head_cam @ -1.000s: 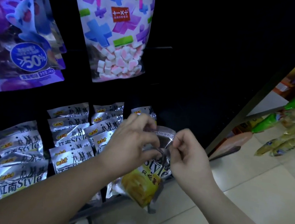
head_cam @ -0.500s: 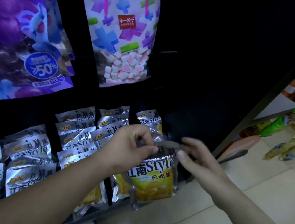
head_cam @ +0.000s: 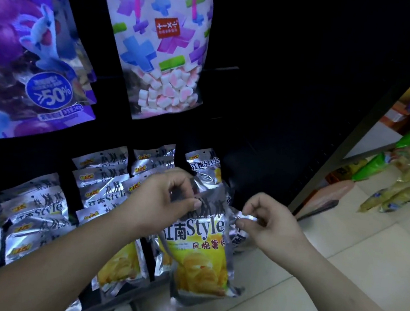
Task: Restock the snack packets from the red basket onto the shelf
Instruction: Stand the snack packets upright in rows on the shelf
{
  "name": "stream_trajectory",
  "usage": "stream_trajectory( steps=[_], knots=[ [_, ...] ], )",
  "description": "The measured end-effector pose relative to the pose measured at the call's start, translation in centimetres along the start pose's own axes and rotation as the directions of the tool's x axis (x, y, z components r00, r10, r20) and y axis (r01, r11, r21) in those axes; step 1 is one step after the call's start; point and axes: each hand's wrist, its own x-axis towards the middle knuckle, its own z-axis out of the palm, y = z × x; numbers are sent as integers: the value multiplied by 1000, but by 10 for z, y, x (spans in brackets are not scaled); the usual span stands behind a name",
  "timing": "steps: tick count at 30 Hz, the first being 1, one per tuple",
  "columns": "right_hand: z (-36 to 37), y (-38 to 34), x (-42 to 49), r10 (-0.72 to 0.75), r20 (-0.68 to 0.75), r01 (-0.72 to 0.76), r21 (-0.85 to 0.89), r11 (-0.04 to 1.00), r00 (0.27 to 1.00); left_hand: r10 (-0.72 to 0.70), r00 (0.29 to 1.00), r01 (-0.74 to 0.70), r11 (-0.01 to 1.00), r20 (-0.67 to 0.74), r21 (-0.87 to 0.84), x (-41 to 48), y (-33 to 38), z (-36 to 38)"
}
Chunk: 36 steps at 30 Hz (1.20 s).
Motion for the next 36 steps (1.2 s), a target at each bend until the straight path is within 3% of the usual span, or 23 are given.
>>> stream_trajectory(
  steps=[2, 4, 5, 7, 11, 18, 22, 26, 32, 36],
  knots=[
    [-2, -6, 0, -10, -15, 9, -48, 999, 1000, 164, 986, -168, 969, 35, 181, 0, 2, 4],
    [-1, -10, 1, -52, -2, 51, -110, 993, 999, 378, 922, -380, 845, 83, 376, 4, 7, 12],
    [1, -13, 1, -83, 10, 84, -142, 986, 996, 438, 891, -448, 797, 124, 406, 6, 9, 18],
    [3, -16, 2, -132, 20, 134, -188, 973, 991, 430, 877, -481, 807, 216, 342, 7, 13, 31],
    [1, -23, 1, -113, 31, 117, -219, 969, 993, 234, 935, -275, 953, 266, 129, 3, 11, 44],
    [-24, -23, -9, -13, -47, 23, 234, 972, 999, 34, 992, -24, 996, 118, -87, 5, 8, 32],
    [-25, -14, -10, -16, -60, 28, 199, 980, 998, -84, 995, 95, 959, 53, -267, 6, 16, 26],
    [-23, -13, -5, -46, -136, 67, 152, 986, 990, -114, 991, 127, 957, 65, -261, 6, 16, 28],
    [-18, -19, -1, -15, -71, 28, 187, 982, 997, 188, 974, -192, 981, 130, 24, 1, 19, 30],
    [-12, -24, 0, -14, 27, 11, 90, 996, 1000, 476, 872, -489, 833, 116, 259, 5, 25, 35]
  ],
)
